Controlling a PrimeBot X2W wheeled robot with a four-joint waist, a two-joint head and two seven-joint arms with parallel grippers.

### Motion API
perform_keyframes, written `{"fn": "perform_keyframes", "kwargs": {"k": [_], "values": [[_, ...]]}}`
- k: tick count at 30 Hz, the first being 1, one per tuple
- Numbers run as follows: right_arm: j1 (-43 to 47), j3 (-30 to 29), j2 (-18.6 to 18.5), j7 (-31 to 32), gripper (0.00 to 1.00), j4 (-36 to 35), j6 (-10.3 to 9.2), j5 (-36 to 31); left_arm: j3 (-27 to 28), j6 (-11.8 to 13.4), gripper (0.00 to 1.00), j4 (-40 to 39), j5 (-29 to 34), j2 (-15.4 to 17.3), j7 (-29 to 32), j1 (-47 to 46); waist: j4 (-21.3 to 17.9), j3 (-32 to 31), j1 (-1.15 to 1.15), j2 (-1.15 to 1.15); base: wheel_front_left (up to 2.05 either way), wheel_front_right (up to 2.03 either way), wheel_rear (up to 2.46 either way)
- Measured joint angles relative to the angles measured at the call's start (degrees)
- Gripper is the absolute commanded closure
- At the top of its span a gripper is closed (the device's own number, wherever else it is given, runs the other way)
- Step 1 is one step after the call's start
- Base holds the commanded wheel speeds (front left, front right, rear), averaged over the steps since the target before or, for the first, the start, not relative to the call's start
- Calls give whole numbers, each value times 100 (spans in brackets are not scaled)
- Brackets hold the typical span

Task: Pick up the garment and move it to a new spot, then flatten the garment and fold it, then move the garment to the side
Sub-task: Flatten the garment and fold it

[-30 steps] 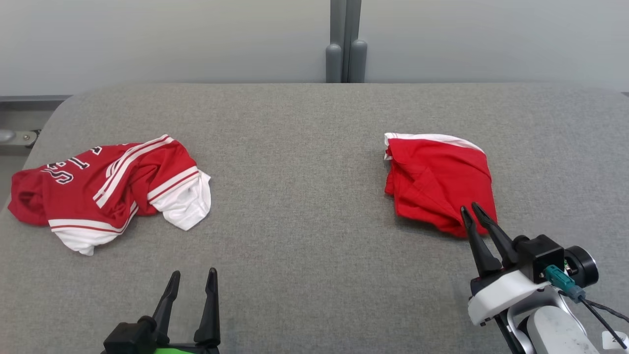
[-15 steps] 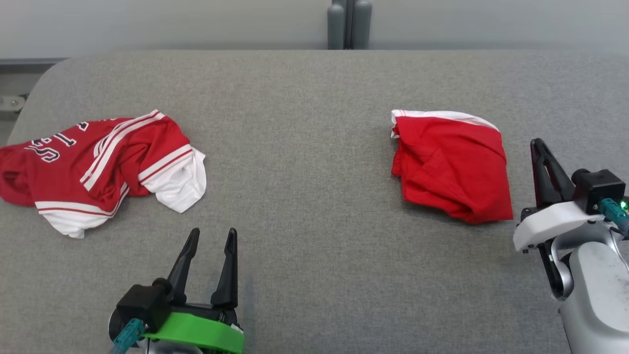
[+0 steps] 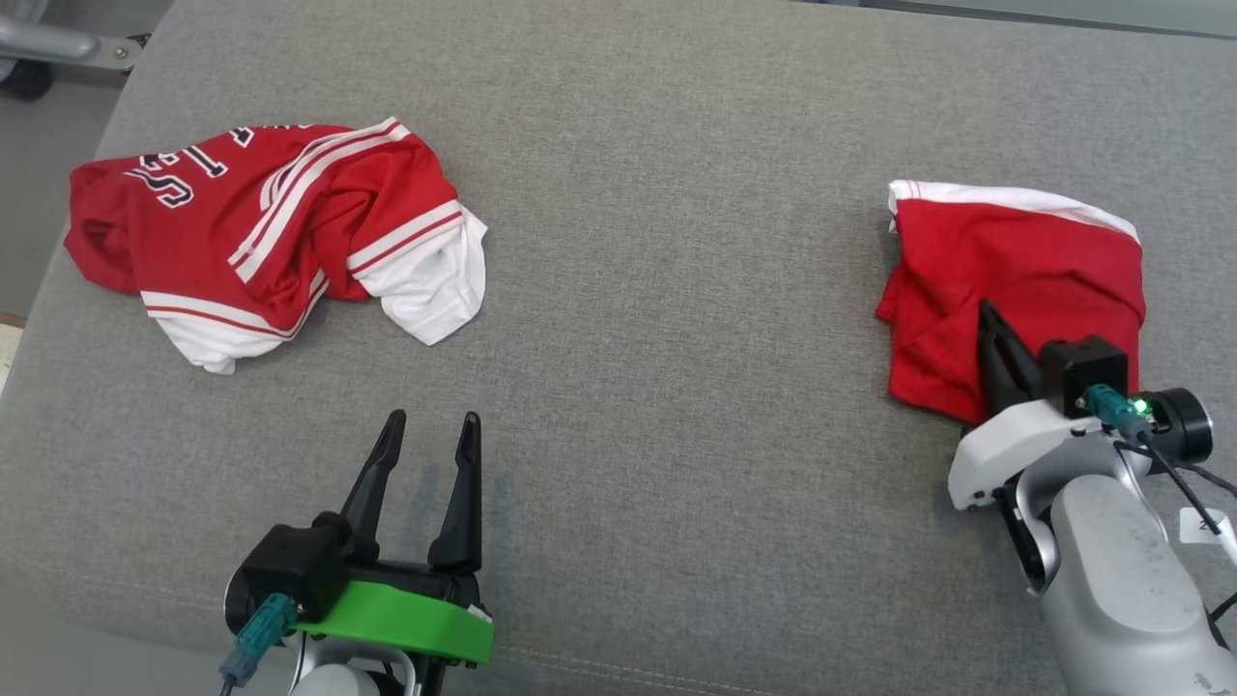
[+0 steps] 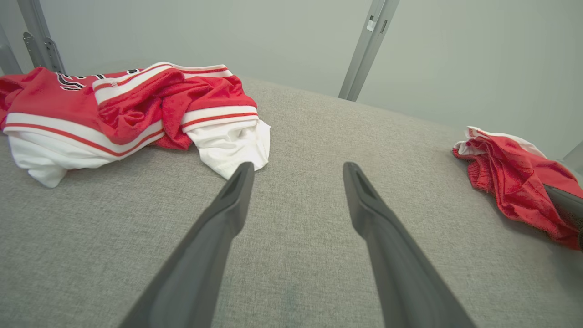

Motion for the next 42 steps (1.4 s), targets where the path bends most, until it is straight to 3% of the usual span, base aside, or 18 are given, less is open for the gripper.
{"fn": "perform_keyframes", "kwargs": {"k": [12,19,23,25,26,42], "values": [[417,1155,32,0,100,-81,-1,235,-8,45,0,30,-25,-1,0,102,0,-251,0,0,0,0,0],[711,1538,-51,0,100,-92,-1,405,-26,51,0,100,-87,-2,0,264,-182,-568,0,0,0,0,0],[861,1418,-32,0,98,-298,-1,497,47,92,0,126,-103,-4,0,480,-302,-807,0,0,0,0,0],[982,1296,-13,0,17,-559,-1,501,155,92,0,136,-100,-4,0,600,-372,-942,0,0,0,0,0],[1071,1223,-4,0,0,-676,-1,500,207,91,0,144,-81,-4,0,655,-407,-1012,0,0,0,0,0],[2638,-204,-93,0,0,-2281,0,504,960,-108,0,326,365,60,0,1068,-907,-1866,0,0,0,0,0]]}}
